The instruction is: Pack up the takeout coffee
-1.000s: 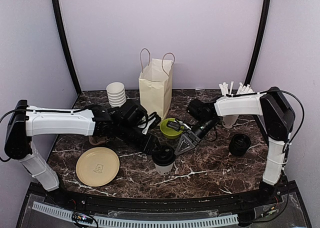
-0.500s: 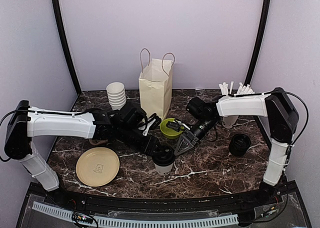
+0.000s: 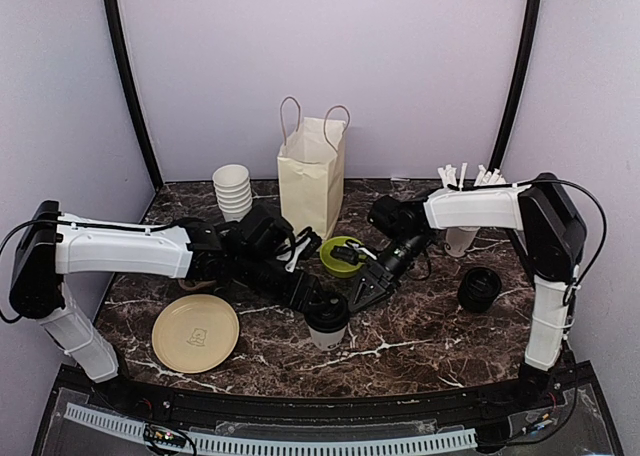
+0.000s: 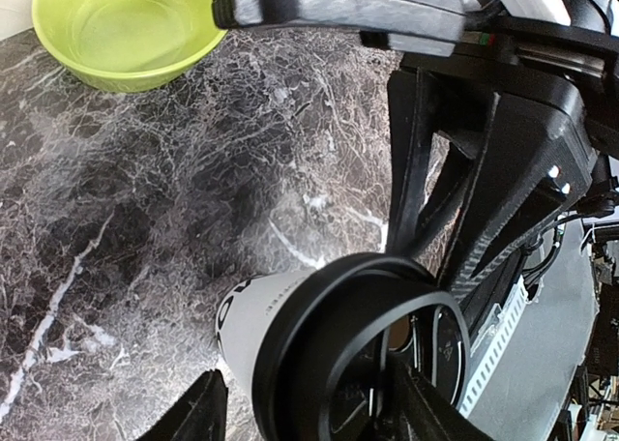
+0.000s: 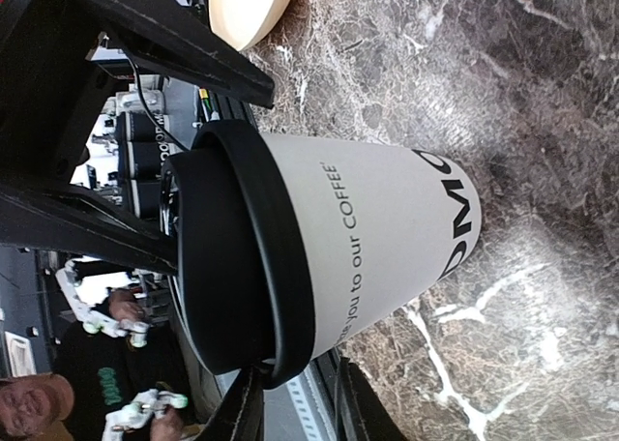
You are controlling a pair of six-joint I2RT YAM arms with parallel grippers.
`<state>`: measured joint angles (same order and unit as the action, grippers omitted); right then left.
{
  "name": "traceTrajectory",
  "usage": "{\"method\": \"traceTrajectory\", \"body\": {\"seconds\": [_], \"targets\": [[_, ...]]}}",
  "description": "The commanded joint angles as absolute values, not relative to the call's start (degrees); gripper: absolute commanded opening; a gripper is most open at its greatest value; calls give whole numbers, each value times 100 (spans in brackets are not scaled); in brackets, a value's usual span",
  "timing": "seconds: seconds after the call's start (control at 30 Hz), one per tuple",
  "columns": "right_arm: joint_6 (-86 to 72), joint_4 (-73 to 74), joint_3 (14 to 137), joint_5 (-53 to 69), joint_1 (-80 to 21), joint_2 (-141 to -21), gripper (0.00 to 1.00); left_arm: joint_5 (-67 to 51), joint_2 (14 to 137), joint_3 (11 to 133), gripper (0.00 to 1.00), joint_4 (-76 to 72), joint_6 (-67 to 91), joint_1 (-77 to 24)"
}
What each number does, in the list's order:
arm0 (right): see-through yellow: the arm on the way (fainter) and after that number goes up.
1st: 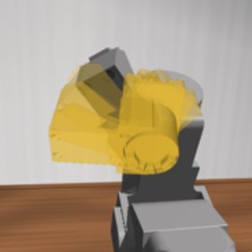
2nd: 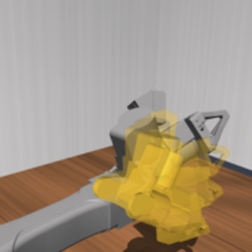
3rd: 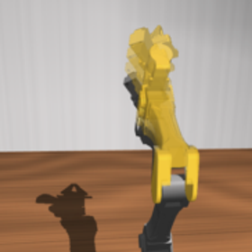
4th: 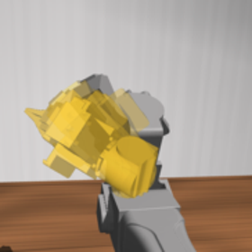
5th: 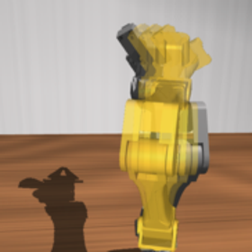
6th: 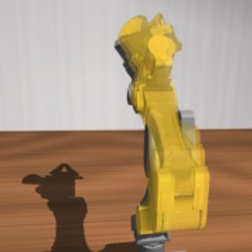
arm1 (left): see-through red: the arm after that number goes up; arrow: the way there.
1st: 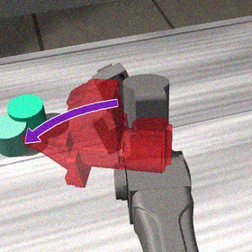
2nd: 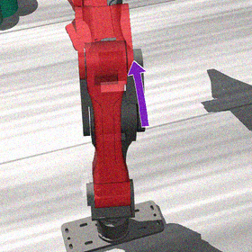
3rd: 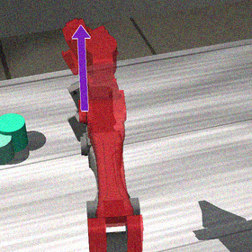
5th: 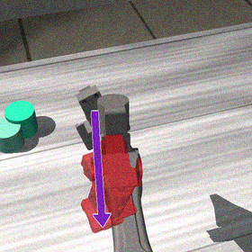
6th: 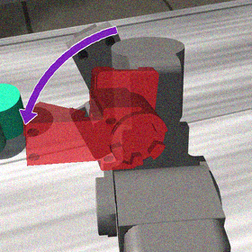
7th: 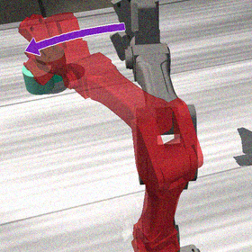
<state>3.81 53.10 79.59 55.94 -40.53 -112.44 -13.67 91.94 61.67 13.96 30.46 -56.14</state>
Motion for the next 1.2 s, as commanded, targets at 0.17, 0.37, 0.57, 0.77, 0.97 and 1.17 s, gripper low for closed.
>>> {"method": "traceTrajectory", "body": {"seconds": [0.17,0.37,0.57,0.77,0.97,1.17], "targets": [[1208,4739,7985,4459,-4140,-10666,40,-869,8556,6229,67,1853,2816,-5670],[1320,4790,7843,4530,-4140,-10567,48,-702,8342,6325,72,1954,2844,-5669],[1260,4309,6960,4652,-4160,-9911,56,-217,8153,6199,63,2406,3259,-5662],[1038,3843,6599,4953,-4211,-9771,62,-557,8213,5947,53,2030,3622,-5660],[1003,3927,6973,5175,-4244,-10181,62,-967,8037,5651,60,1826,3934,-5660],[1010,3974,7125,5416,-4276,-10383,62,-1218,7831,5321,62,1524,4120,-5662]]}}
